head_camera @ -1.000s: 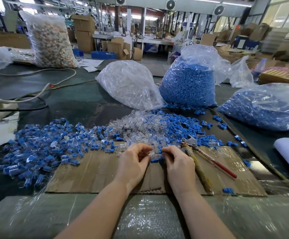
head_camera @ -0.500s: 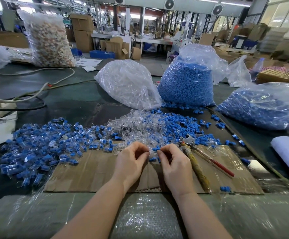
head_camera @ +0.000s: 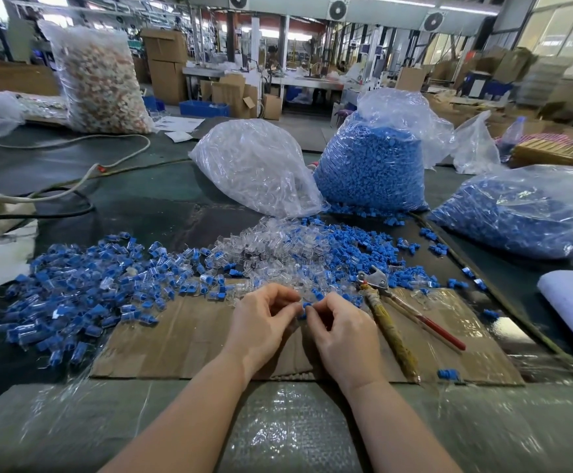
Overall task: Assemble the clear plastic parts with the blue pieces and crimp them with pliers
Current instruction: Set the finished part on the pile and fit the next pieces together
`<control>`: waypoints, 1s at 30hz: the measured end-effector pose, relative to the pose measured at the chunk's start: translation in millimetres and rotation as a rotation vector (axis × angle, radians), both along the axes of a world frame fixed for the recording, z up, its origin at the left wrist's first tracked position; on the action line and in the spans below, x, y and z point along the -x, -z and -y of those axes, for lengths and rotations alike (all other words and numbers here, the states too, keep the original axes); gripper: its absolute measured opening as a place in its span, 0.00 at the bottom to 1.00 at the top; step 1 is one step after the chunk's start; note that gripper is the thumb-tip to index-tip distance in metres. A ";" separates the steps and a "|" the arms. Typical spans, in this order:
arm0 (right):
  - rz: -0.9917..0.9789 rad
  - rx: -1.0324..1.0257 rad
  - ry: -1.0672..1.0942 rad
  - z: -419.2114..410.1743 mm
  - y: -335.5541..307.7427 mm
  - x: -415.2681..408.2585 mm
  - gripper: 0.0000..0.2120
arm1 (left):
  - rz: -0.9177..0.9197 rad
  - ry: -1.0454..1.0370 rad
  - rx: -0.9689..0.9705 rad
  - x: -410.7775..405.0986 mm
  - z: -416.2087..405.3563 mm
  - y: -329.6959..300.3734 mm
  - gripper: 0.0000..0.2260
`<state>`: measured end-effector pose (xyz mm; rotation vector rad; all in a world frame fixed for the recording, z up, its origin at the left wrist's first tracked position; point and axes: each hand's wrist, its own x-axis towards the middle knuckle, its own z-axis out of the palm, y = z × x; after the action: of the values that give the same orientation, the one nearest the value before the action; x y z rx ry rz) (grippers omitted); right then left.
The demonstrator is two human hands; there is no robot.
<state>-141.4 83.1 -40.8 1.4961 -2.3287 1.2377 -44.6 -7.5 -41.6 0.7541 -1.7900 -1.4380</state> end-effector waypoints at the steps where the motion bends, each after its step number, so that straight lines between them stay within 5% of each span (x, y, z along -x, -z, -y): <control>1: -0.009 -0.006 -0.004 0.2 0.2 0.0 0.09 | 0.002 0.009 -0.007 -0.3 -0.1 -0.6 0.09; 7: -0.005 0.076 -0.063 -2.6 -0.8 -1.1 0.04 | 0.007 -0.017 0.017 -2.7 -0.9 -3.3 0.09; 13: -0.002 0.078 -0.150 -3.4 -3.5 0.1 0.12 | 0.021 -0.015 0.041 -2.0 -0.4 -2.9 0.09; 30: -0.017 0.079 -0.112 -3.2 -3.0 0.0 0.02 | 0.057 -0.005 0.115 -4.6 -1.2 -5.6 0.10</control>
<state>-141.3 86.3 -37.8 1.6241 -2.1843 1.3210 -40.0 -6.3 -36.1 0.7459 -1.8952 -1.3103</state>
